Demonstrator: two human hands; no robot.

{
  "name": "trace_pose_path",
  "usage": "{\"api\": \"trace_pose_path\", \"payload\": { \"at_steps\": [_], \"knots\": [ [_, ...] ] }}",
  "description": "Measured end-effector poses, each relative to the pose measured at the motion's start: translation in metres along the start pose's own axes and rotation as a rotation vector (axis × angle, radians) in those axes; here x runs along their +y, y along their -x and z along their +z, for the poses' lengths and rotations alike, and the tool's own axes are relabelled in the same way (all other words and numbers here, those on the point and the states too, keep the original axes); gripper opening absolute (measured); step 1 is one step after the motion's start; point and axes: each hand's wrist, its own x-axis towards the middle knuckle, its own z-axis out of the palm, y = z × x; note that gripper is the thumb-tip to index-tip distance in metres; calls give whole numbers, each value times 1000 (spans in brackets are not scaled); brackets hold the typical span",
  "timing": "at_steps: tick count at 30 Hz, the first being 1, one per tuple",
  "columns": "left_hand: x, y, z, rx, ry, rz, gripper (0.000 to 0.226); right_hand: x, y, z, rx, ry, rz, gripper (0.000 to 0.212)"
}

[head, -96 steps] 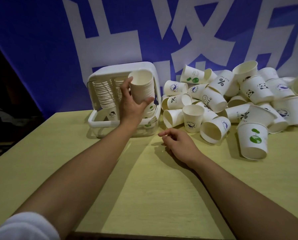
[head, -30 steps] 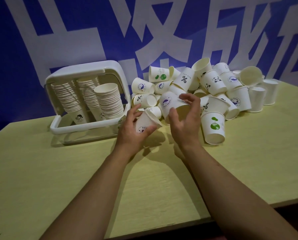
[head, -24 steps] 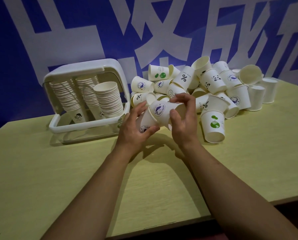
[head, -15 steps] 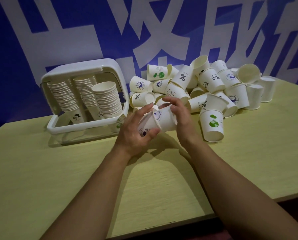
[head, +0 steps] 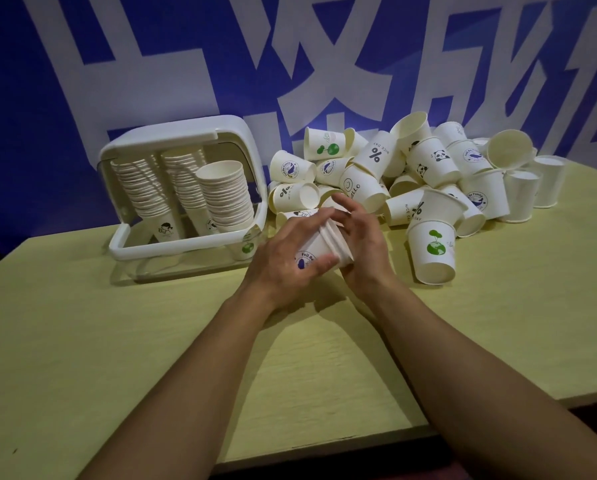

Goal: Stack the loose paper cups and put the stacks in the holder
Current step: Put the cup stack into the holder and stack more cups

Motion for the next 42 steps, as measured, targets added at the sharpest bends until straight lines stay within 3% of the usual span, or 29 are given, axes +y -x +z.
{"api": "trace_pose_path", "payload": {
  "at_steps": [4,8,11,16,25,30,34,42],
  "knots": [
    [6,-4,-13,277,252,-148,45,0,-2,1,49,-145,36,40],
    [8,-17,-49,516,309,-119,61,13,-2,4,10,85,43,29],
    [3,-32,-80,671,281,-137,58,24,1,7,-85,207,118,23],
    [-5,-60,-121,767,274,-189,50,33,-2,7,-106,313,167,20],
    [-33,-71,-111,722,238,-355,51,38,-5,7,-143,372,152,20],
    [-47,-60,-92,565,86,-525,47,41,-7,5,-158,409,138,19],
    [-56,-39,-74,472,-83,-582,61,43,-8,4,-163,426,135,19],
    [-37,-41,-65,485,33,-642,88,41,-6,4,-168,443,131,18]
  ]
}}
